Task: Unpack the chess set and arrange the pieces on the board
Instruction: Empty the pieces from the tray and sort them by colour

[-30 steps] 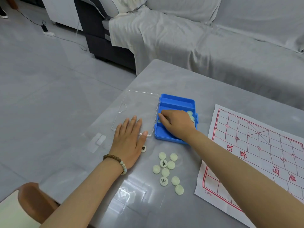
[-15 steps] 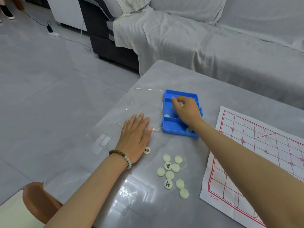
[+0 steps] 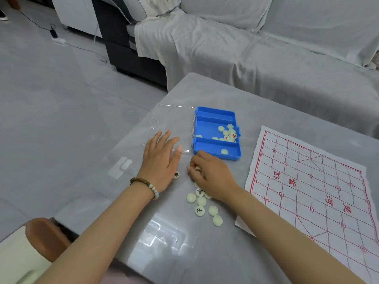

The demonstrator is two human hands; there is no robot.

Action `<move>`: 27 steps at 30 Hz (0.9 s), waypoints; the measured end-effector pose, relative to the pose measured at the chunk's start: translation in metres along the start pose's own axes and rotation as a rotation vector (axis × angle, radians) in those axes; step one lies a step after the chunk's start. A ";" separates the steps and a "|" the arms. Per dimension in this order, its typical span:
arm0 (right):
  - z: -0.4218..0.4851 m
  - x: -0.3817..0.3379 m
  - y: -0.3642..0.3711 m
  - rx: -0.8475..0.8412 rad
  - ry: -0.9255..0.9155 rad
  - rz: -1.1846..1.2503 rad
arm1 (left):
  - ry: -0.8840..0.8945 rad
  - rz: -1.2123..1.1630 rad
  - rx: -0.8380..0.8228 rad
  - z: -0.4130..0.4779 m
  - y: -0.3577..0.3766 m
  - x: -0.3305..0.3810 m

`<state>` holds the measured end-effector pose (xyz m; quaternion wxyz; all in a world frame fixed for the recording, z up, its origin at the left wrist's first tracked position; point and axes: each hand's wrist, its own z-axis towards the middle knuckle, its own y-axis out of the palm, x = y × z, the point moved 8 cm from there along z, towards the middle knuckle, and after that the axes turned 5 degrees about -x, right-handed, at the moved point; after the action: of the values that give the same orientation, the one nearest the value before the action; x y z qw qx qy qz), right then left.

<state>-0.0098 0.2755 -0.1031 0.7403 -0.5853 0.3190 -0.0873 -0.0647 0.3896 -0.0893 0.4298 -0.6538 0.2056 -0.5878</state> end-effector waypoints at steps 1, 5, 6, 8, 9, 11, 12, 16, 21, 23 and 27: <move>-0.002 0.002 0.000 -0.002 0.000 0.044 | 0.000 0.009 0.005 -0.001 -0.002 0.000; -0.019 0.007 -0.004 -0.034 0.001 0.090 | -0.013 0.035 0.009 -0.005 -0.004 0.001; -0.024 0.008 -0.001 -0.079 0.003 0.080 | -0.013 0.042 0.008 -0.005 -0.004 0.001; -0.036 0.007 0.009 -0.173 -0.011 0.021 | -0.006 0.048 0.008 -0.006 -0.003 0.002; -0.042 0.005 0.013 -0.195 -0.018 -0.008 | -0.001 0.048 0.008 -0.007 -0.002 0.003; -0.048 0.002 0.018 -0.210 0.003 -0.018 | 0.002 0.047 0.009 -0.008 -0.001 0.004; -0.049 0.001 0.019 -0.215 0.024 -0.012 | 0.001 0.050 0.007 -0.008 -0.001 0.004; -0.042 -0.001 0.020 -0.222 0.080 -0.015 | -0.001 0.061 -0.014 -0.010 0.002 0.007; -0.040 -0.010 0.022 -0.240 0.066 -0.061 | -0.023 0.069 -0.008 -0.009 -0.001 0.005; -0.044 -0.011 0.022 -0.238 0.071 -0.064 | -0.035 0.068 0.017 -0.008 -0.006 0.003; -0.056 -0.013 0.024 -0.291 0.080 -0.078 | -0.031 0.068 0.018 -0.011 -0.008 0.000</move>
<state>-0.0579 0.2433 -0.1266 0.6304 -0.6944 0.3346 -0.0919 -0.0771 0.3905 -0.0832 0.4588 -0.6513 0.2158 -0.5645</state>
